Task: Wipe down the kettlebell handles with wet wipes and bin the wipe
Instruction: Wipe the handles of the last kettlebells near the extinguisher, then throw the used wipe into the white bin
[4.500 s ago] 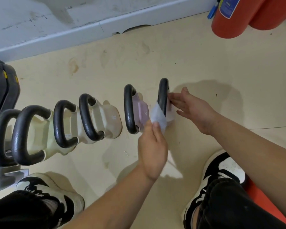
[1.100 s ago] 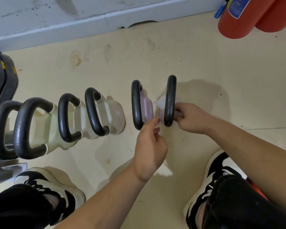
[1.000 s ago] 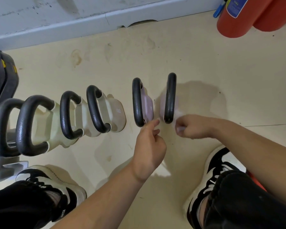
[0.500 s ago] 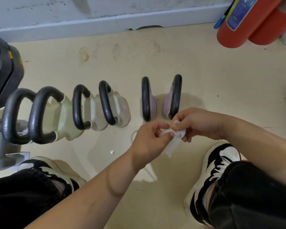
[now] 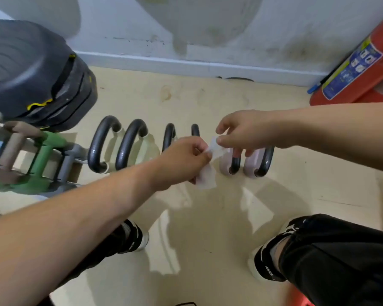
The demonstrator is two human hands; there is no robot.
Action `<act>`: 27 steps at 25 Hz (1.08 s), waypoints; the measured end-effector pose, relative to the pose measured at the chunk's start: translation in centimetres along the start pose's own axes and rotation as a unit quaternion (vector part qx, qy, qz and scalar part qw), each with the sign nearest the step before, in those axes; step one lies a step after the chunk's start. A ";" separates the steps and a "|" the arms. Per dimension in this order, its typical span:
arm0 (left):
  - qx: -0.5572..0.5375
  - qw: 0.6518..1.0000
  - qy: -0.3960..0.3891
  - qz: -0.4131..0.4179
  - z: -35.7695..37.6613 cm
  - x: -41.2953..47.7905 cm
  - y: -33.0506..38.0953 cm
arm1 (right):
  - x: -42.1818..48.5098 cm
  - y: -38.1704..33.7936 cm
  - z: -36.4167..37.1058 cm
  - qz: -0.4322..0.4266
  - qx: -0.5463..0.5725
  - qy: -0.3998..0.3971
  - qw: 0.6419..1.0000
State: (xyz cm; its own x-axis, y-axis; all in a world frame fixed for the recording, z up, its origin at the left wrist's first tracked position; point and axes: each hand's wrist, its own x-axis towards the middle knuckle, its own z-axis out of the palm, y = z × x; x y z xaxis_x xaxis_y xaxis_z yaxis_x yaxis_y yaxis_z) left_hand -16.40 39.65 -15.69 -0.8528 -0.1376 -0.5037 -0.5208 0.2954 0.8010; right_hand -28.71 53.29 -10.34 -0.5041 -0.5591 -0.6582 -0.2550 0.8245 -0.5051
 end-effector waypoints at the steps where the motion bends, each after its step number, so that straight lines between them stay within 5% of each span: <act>1: 0.005 1.000 0.013 0.007 -1.8 -1.1 0.7 | 0.3 -1.9 0.3 -0.005 0.003 -0.007 1.000; 9: 0.058 0.993 0.100 -0.008 -14.2 -10.0 -0.3 | 1.8 -11.4 5.4 -0.098 0.189 -0.038 0.976; 15: 0.057 0.982 0.176 0.050 -18.3 -11.5 2.3 | 2.1 -17.3 5.2 -0.100 0.410 0.089 0.902; 17: 0.068 0.979 0.179 0.069 -19.5 -12.1 3.2 | 2.7 -19.2 5.0 -0.083 0.428 0.113 0.893; 23: -0.008 0.964 0.260 0.052 -24.4 -14.6 2.9 | 3.2 -25.9 6.7 -0.094 0.440 0.014 0.893; 27: 0.074 0.937 0.333 0.075 -26.3 -17.1 0.9 | 2.3 -28.6 8.1 -0.134 0.446 0.041 0.884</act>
State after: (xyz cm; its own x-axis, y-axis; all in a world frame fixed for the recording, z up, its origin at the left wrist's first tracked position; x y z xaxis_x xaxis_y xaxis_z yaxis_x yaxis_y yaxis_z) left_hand -3.32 17.41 2.16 -0.7762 -0.6295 -0.0359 -0.4242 0.4792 0.7684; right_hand -15.95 27.74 -1.94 -0.5923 -0.6855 -0.4234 0.3590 0.2459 -0.9004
